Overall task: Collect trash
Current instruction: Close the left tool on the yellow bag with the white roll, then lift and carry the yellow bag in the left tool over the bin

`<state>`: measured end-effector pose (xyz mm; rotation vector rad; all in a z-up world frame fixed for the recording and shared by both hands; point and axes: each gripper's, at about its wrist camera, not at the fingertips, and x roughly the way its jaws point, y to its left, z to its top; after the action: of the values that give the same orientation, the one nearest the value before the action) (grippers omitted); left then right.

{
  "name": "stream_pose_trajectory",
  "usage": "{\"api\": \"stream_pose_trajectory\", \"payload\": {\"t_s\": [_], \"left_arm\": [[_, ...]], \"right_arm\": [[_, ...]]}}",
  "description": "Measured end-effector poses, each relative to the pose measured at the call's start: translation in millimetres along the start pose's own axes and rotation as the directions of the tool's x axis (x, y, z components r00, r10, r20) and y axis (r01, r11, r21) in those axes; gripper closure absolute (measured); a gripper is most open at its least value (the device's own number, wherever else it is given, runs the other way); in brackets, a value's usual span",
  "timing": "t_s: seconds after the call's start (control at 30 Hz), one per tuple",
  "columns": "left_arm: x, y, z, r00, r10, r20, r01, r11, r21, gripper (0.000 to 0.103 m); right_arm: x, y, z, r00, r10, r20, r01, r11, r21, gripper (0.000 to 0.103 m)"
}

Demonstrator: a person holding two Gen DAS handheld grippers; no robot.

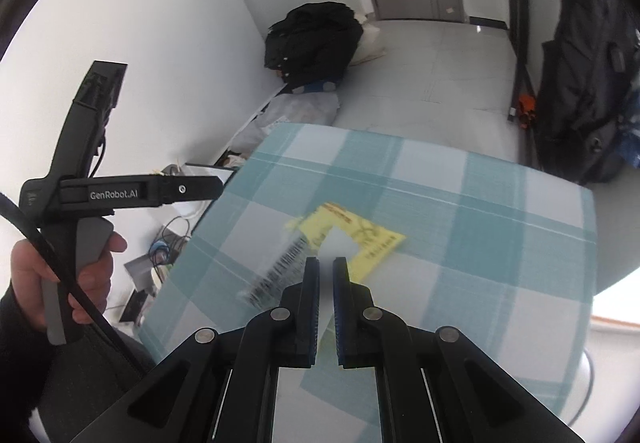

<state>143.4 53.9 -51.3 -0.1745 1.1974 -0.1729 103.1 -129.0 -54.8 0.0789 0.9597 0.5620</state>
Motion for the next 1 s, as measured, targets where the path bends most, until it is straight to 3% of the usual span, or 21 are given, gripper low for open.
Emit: {"api": "stream_pose_trajectory", "payload": {"t_s": [0.2,0.33,0.47,0.6,0.7,0.8,0.9,1.0], "left_arm": [[24,-42,-9,0.997,0.009,-0.075,-0.001,0.994,0.111,0.010],[37,-57,-11,0.994,0.040,-0.097,-0.026,0.989,0.144,0.010],[48,-67,-16,0.989,0.032,-0.143,-0.007,0.986,0.169,0.010],[59,-72,-21,0.982,0.101,-0.162,-0.068,0.977,0.201,0.010],[62,-75,-28,0.968,0.200,-0.150,-0.159,0.956,0.248,0.010],[57,-71,-28,0.965,0.214,-0.149,-0.176,0.957,0.231,0.013],[50,-68,-31,0.971,0.191,-0.147,-0.156,0.964,0.217,0.026],[41,-69,-35,0.974,0.182,-0.138,-0.149,0.964,0.221,0.052]], "right_arm": [[-20,-28,-23,0.999,-0.043,0.001,0.043,0.998,0.044,0.097],[-36,-36,-32,0.998,-0.058,0.038,0.056,0.997,0.055,0.097],[-49,-43,-41,0.996,-0.070,0.049,0.067,0.996,0.060,0.097],[-62,-54,-48,0.995,-0.075,0.064,0.069,0.994,0.084,0.097],[-69,-61,-52,0.994,-0.076,0.076,0.068,0.992,0.109,0.097],[-77,-67,-53,0.993,-0.073,0.097,0.060,0.990,0.126,0.097],[-84,-71,-55,0.991,-0.067,0.114,0.052,0.990,0.132,0.097],[-90,-74,-56,0.990,-0.059,0.128,0.041,0.990,0.138,0.097]]}}
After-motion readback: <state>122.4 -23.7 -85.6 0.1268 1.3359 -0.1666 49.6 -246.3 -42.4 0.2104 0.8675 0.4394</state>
